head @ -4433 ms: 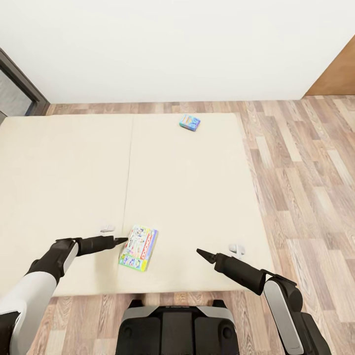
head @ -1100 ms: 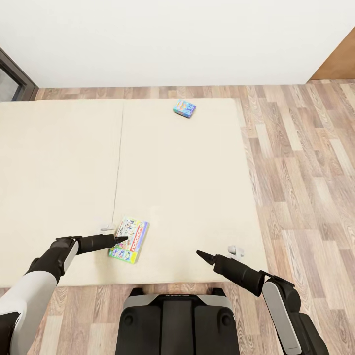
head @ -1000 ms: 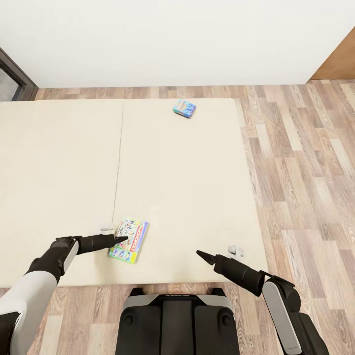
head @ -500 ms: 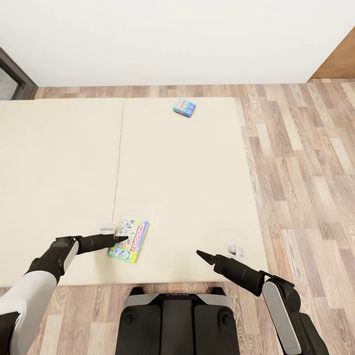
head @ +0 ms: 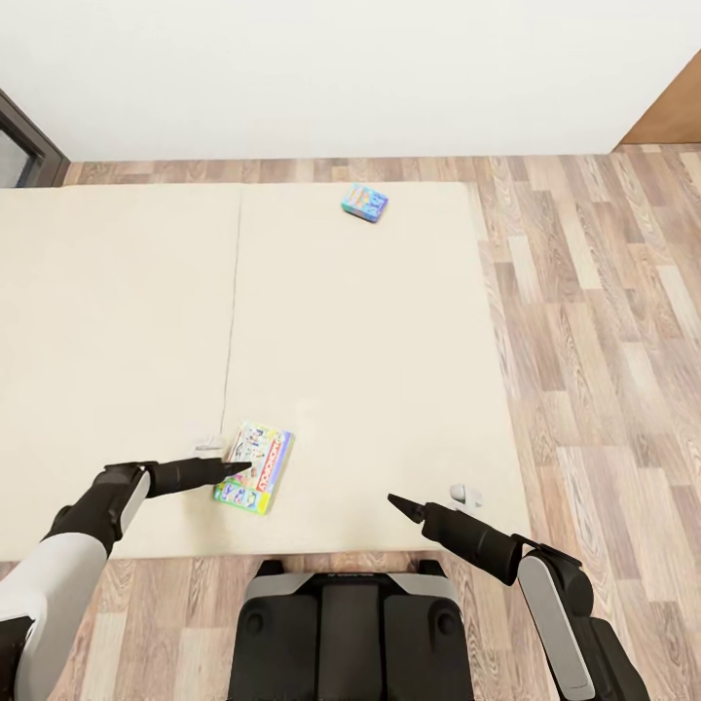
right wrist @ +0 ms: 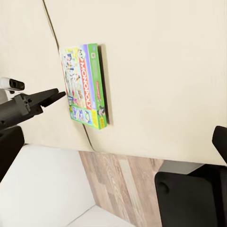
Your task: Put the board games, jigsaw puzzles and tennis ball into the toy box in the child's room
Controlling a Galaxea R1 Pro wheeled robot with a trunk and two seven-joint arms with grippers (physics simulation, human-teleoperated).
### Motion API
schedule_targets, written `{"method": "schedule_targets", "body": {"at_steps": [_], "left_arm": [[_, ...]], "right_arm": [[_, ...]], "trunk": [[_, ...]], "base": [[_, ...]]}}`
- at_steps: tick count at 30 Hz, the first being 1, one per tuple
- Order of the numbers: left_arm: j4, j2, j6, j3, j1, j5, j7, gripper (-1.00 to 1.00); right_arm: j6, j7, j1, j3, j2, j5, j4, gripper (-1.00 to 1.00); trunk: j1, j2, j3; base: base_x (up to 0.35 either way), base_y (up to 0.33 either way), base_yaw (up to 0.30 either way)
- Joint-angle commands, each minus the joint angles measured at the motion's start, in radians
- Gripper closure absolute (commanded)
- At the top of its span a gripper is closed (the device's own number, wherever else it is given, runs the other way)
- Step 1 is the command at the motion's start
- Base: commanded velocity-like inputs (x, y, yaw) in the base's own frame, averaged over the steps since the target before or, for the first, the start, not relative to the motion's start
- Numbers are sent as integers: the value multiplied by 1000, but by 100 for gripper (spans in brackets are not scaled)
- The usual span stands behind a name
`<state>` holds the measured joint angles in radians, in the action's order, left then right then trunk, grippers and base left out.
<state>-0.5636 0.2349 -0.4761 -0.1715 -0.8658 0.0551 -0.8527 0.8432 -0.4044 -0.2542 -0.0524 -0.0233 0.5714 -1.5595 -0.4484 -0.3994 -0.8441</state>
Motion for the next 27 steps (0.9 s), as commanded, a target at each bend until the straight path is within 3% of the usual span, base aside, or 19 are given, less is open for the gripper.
{"method": "schedule_targets", "body": {"at_steps": [1, 27], "left_arm": [[33, -16, 5, -9, 1, 11, 41, -100], [33, -16, 7, -8, 0, 11, 43, -100]], "right_arm": [[7, -5, 0, -3, -1, -2, -1, -100], [5, -4, 0, -3, -1, -4, -1, -100]], "trunk": [[-2, -1, -3], [-2, -1, 1]], "base": [[0, 0, 0], [0, 20, 0]]}}
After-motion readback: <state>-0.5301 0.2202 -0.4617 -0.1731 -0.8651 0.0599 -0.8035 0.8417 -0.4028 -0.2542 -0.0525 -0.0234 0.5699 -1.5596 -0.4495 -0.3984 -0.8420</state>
